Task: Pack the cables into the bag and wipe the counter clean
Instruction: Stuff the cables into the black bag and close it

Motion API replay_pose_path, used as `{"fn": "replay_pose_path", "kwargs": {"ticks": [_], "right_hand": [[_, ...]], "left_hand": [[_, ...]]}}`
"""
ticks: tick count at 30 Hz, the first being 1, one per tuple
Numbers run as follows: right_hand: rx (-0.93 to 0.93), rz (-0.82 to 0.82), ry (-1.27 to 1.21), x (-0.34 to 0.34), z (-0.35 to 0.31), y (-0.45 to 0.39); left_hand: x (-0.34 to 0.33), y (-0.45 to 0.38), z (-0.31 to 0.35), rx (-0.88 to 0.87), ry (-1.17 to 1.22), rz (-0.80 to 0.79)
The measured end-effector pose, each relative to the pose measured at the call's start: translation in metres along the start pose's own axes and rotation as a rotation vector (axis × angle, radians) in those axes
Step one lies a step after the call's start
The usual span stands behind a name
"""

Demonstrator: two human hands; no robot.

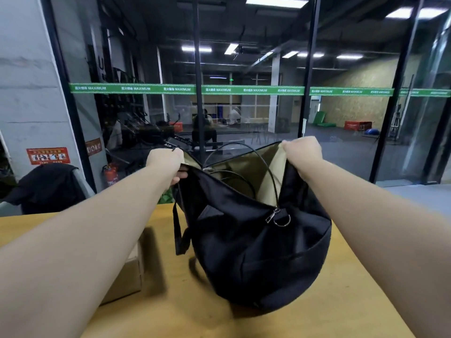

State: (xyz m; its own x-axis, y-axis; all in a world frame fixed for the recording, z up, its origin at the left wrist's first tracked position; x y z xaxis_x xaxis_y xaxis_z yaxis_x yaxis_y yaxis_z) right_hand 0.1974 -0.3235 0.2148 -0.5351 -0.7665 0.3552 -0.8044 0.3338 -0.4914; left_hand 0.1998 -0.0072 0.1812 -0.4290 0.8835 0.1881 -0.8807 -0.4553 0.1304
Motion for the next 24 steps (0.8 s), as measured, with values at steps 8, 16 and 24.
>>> {"fn": "replay_pose_path", "kwargs": {"ticks": [8, 16, 24], "right_hand": [[-0.154, -0.114, -0.321, -0.028, 0.022, 0.008], [0.868, -0.313, 0.814, -0.086, -0.046, 0.054], [0.545, -0.452, 0.977, -0.112, -0.028, 0.019]], "left_hand": [[-0.015, 0.021, 0.001, -0.247, -0.5, -0.066], [-0.016, 0.037, -0.007, -0.396, -0.528, -0.011], [-0.004, 0.03, -0.01, -0.396, -0.482, -0.001]]}}
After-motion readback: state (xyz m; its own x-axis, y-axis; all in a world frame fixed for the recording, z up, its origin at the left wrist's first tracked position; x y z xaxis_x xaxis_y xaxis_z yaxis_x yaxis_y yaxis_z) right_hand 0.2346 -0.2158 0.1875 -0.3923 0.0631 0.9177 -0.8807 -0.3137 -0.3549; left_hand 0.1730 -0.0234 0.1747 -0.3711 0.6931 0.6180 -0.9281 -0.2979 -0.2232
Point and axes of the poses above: each hand's wrist, its own y-axis away from the middle knuckle, its own x-axis out of the back of the hand, z = x × y, the point moved 7 cm from there along -y, towards the middle knuckle, and after that the axes turned 10 degrees about x, right-handed, at the moved point
